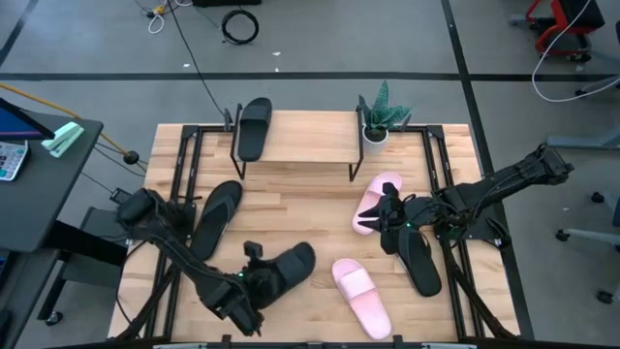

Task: Pick and place slides into the shelf
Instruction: Put the black slides on the shelf

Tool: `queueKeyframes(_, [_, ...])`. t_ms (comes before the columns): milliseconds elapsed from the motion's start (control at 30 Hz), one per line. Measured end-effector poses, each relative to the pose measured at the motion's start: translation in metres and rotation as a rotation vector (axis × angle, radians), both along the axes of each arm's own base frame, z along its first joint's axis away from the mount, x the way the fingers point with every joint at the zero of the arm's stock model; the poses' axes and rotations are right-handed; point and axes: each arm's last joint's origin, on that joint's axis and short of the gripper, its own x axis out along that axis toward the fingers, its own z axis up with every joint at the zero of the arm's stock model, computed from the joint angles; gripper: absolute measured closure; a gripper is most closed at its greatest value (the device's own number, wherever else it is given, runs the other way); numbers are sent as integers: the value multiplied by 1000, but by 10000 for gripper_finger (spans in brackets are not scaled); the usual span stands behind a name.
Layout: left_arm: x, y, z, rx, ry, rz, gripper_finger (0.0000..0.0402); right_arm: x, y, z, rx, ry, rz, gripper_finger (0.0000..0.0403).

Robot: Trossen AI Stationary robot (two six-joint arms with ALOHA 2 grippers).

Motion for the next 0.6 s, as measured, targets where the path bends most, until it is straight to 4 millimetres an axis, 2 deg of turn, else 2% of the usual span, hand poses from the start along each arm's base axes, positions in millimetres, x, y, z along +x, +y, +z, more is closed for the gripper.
queueKeyframes(100, [-2,14,19,71,-68,34,393,0,0,0,0,0,0,298])
queueKeyframes(233, [6,48,48,215,-157,110,393,0,0,0,0,-1,0,298])
queueKeyframes(400, [24,103,80,288,-212,260,388,0,0,0,0,0,0,298])
queueKeyframes(600, [53,178,112,344,-230,430,393,0,0,0,-1,-1,0,298])
